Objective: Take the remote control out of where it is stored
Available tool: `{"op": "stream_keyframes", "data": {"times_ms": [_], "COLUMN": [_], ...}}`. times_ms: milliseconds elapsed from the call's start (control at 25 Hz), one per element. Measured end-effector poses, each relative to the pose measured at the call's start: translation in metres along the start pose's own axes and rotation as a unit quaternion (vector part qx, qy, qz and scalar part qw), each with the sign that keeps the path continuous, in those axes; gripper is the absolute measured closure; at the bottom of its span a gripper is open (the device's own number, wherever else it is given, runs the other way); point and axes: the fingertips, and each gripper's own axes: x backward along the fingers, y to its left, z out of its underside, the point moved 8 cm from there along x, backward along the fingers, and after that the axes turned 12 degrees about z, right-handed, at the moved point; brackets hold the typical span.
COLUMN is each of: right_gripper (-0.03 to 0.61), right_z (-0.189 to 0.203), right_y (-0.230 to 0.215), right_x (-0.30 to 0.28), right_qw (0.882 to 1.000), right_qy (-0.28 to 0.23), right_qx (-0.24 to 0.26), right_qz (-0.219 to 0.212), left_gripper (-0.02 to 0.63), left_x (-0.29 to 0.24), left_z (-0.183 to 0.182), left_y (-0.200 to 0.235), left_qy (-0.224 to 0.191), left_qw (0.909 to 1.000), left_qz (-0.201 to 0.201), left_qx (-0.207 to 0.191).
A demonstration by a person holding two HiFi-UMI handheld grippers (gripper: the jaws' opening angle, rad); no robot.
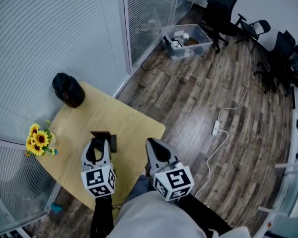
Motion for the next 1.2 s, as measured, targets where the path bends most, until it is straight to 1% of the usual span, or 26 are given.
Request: {"op": "stream_keyframes", "data": {"times_ms": [360, 560, 1200], "right_gripper": [0.572, 0.572, 0.572], "right_z": [0.001, 0.001, 0.0], "right_y": [0.002, 0.003, 0.001], "right_x": [-0.002, -0.003, 0.0], "right_qw": [1.0, 1.0, 1.0], "right_qy": [0.003, 0.002, 0.003], "right_qx": [-0.001, -0.001, -0.001], "right_qz": [-0.004, -0.006, -0.006], "left_gripper": [0.428, 0.428, 0.428], "left_x": [0.002, 0.004, 0.01], "left_z": [-0.003, -0.004, -0.014], "left_y": [0.001, 0.002, 0.0], "left_qy": [-0.004, -0.009, -0.019], "left_qw": [1.0, 0.9998, 0.9995], "left_qz": [-0.001, 0.001, 0.001], "left_qx": [0.003, 0.019, 0.024]}}
